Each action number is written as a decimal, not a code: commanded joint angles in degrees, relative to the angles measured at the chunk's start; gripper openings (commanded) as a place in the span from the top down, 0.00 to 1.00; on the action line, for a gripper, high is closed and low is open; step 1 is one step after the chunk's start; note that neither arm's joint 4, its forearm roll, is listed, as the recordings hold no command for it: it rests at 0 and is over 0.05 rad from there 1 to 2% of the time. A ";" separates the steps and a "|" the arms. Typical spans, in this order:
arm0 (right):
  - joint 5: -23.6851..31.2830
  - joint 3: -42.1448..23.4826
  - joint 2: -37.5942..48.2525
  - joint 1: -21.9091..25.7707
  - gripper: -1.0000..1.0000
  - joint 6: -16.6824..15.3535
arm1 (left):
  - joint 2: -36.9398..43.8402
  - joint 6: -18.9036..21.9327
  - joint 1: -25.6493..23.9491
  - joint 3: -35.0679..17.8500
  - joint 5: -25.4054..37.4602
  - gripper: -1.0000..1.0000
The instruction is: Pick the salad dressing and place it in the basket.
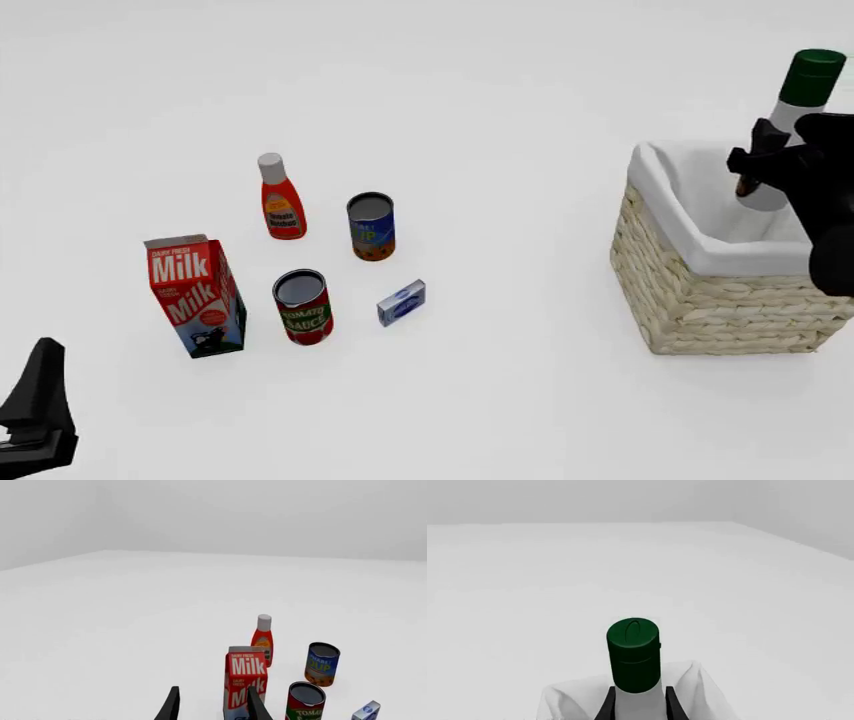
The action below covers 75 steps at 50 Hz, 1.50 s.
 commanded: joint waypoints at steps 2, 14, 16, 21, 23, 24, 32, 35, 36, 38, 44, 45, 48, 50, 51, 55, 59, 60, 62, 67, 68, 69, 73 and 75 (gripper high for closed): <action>-0.27 -0.28 0.30 -0.05 1.00 1.17 | 0.00 -0.18 0.11 0.00 0.11 0.00; -0.48 0.51 0.17 0.03 1.00 1.58 | 0.00 -0.24 0.13 0.00 0.05 0.00; -0.57 0.73 0.24 0.10 1.00 1.68 | 0.00 -0.23 0.13 0.00 0.04 0.00; -1.09 1.13 0.74 0.19 1.00 1.82 | 0.00 -0.24 0.09 0.00 0.04 0.00; -0.85 1.07 0.86 0.17 1.00 1.99 | 0.00 -0.32 0.07 0.00 0.11 0.00; -0.75 0.98 0.95 0.19 1.00 2.11 | 0.00 -0.33 0.12 0.00 0.10 0.00; -0.62 1.15 1.25 0.30 1.00 2.44 | 0.00 -0.40 0.30 0.00 0.07 0.00; -0.57 1.20 1.37 0.35 1.00 2.44 | 0.00 -0.41 0.28 0.00 0.07 0.00; -0.61 1.23 1.43 0.34 1.00 2.43 | 0.00 -0.41 0.23 0.00 0.09 0.00; -0.59 1.15 1.68 0.31 1.00 2.46 | 0.00 -0.42 0.20 0.00 0.06 0.00; -0.39 0.92 2.12 0.36 1.00 2.42 | 0.00 -0.40 0.23 0.00 0.03 0.00; -0.35 0.83 2.30 0.38 1.00 2.39 | 0.00 -0.40 0.22 0.00 0.04 0.00; -0.55 0.79 2.61 0.43 1.00 2.40 | 0.00 -0.43 0.30 0.00 -0.01 0.00; -0.46 0.83 2.51 0.38 1.00 2.37 | 0.00 -0.38 0.34 0.00 -0.06 0.00; -0.43 0.85 2.49 0.38 1.00 2.42 | 0.00 -0.42 0.35 0.00 -0.06 0.00; -0.51 0.84 2.70 0.35 1.00 2.48 | 0.00 -0.37 0.34 0.00 -0.10 0.00; -0.64 0.62 3.16 0.42 1.00 2.68 | 0.00 -0.37 0.33 0.00 -0.20 0.00; -0.61 0.54 3.22 0.41 1.00 2.62 | 0.00 -0.35 0.35 0.00 -0.21 0.00; -0.46 0.34 3.27 0.42 1.00 2.62 | 0.00 -0.28 0.38 0.00 -0.28 0.00; -0.48 0.10 3.59 0.67 1.00 2.65 | 0.00 -0.29 0.48 0.00 -0.28 0.00; -0.55 0.12 3.67 0.87 1.00 2.60 | 0.00 -0.26 0.51 0.00 -0.25 0.00; -0.60 0.11 3.74 0.91 0.00 2.59 | 0.00 -0.32 0.56 0.00 -0.24 0.00; -0.30 -0.10 3.70 1.07 0.00 2.90 | 0.00 -0.35 0.53 0.00 -0.23 0.00; -0.28 -0.07 3.50 1.05 0.00 2.85 | 0.00 -0.33 0.56 0.00 -0.25 0.00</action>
